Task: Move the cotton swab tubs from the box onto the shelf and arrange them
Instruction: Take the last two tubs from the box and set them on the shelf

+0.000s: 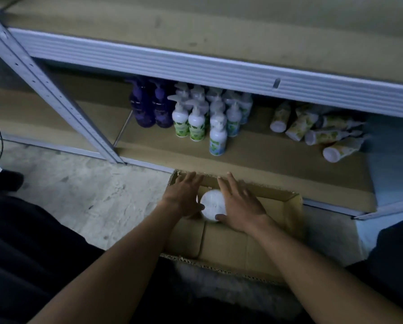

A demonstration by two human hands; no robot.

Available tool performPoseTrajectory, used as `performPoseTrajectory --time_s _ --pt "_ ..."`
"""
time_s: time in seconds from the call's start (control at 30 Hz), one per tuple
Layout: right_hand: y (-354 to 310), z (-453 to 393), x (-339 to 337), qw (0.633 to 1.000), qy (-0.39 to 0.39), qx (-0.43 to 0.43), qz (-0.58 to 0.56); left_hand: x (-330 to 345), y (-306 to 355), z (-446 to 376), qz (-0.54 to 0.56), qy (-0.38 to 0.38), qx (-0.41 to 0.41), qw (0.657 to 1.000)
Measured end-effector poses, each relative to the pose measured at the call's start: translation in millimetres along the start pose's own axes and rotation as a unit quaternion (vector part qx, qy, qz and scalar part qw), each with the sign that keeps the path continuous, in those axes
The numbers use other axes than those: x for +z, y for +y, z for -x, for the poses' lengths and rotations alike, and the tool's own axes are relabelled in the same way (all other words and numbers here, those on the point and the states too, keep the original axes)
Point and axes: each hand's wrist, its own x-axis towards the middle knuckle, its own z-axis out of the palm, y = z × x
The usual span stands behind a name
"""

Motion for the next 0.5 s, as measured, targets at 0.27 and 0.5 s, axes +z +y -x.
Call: performPoseTrajectory --time_s 0.27,0.5 --pt "1 -13 26 0.999 -0.047 -0.012 0.001 23 -20 -12 -0.010 -0.028 -0.014 0.999" --pt "-1 -21 37 0.999 -0.031 -0.015 -0.014 32 -26 -11 -0.003 -0.026 -0.016 1.000"
